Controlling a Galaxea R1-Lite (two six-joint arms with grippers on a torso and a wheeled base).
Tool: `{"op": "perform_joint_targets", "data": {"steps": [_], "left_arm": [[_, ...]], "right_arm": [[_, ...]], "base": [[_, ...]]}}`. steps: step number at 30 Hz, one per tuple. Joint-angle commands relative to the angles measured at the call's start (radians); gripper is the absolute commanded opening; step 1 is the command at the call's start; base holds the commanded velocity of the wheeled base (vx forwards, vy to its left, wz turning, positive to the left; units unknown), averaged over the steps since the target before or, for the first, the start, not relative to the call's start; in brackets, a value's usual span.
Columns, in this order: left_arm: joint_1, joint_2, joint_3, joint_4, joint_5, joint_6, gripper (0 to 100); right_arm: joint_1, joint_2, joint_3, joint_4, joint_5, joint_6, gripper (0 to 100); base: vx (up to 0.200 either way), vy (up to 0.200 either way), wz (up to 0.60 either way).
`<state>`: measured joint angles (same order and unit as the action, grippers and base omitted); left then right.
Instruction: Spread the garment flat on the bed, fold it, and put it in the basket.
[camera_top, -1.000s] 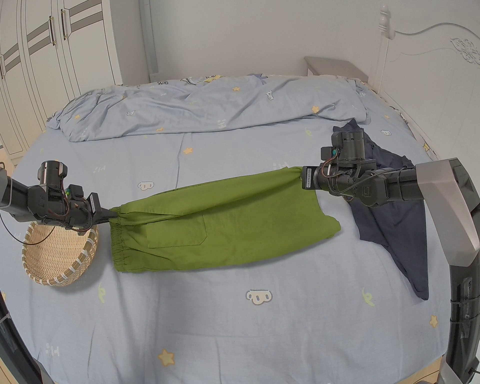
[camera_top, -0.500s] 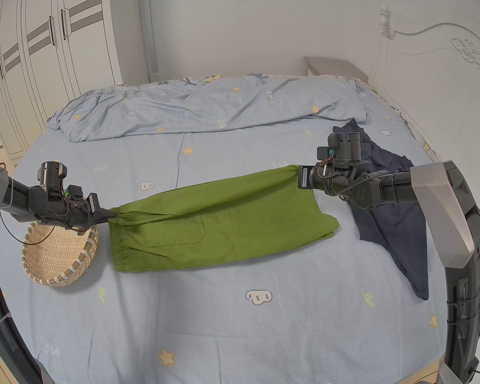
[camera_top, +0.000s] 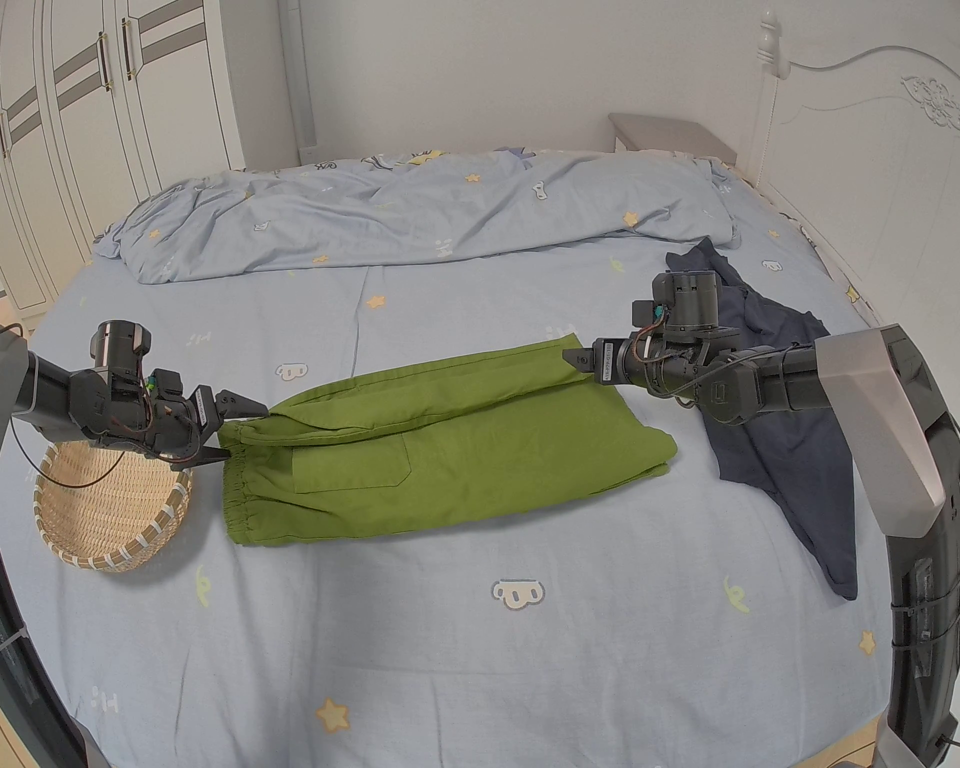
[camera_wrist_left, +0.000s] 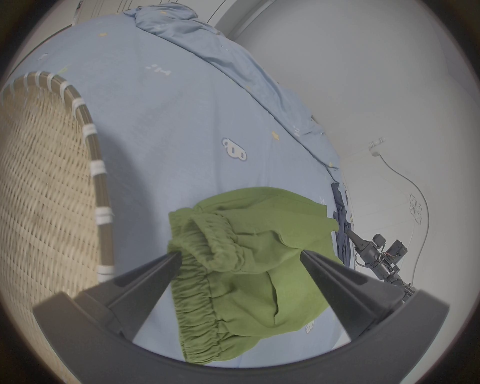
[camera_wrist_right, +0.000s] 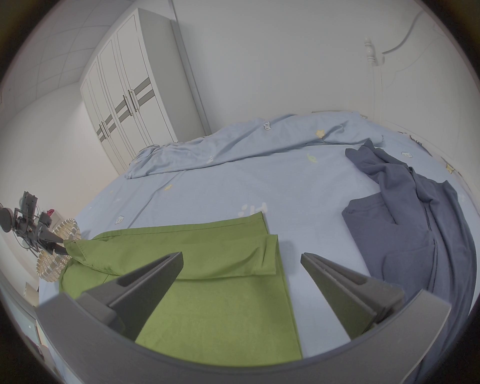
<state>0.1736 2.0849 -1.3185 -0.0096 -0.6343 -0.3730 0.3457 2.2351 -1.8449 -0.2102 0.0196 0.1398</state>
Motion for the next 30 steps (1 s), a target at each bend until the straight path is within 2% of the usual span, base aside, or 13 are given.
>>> {"op": "perform_joint_targets", "data": {"steps": [1, 3, 9, 12, 17, 22, 27, 30], "left_arm": [[-0.028, 0.0, -0.002, -0.003, -0.001, -0.012, 100], [-0.034, 0.0, -0.007, -0.01, -0.002, -0.026, 100], [-0.046, 0.03, -0.087, -0.145, -0.001, -0.184, 100], [-0.039, 0.063, -0.139, -0.173, 0.024, -0.239, 100], [-0.032, 0.119, -0.179, -0.176, 0.076, -0.248, 100], [-0.039, 0.113, -0.179, -0.176, 0.077, -0.247, 100], [-0.051, 0.043, -0.146, -0.175, 0.076, -0.251, 100], [-0.06, -0.031, -0.088, -0.175, 0.074, -0.247, 100]], "right_arm": [[-0.005, 0.0, 0.009, 0.0, 0.0, 0.004, 100], [-0.008, -0.002, 0.013, 0.0, 0.0, 0.004, 100], [-0.011, -0.02, 0.019, 0.0, 0.0, 0.009, 100], [-0.014, -0.037, 0.036, 0.0, 0.002, 0.011, 100], [-0.017, -0.072, 0.078, -0.003, 0.003, 0.011, 100], [-0.024, -0.098, 0.11, -0.003, 0.003, 0.012, 100], [-0.034, -0.152, 0.165, -0.003, 0.005, 0.029, 100], [-0.039, -0.206, 0.207, 0.005, 0.005, 0.073, 100]], "base": [[0.0, 0.0, 0.0], [0.0, 0.0, 0.0], [0.0, 0.0, 0.0], [0.0, 0.0, 0.0], [0.0, 0.0, 0.0], [0.0, 0.0, 0.0], [0.0, 0.0, 0.0], [0.0, 0.0, 0.0]]}}
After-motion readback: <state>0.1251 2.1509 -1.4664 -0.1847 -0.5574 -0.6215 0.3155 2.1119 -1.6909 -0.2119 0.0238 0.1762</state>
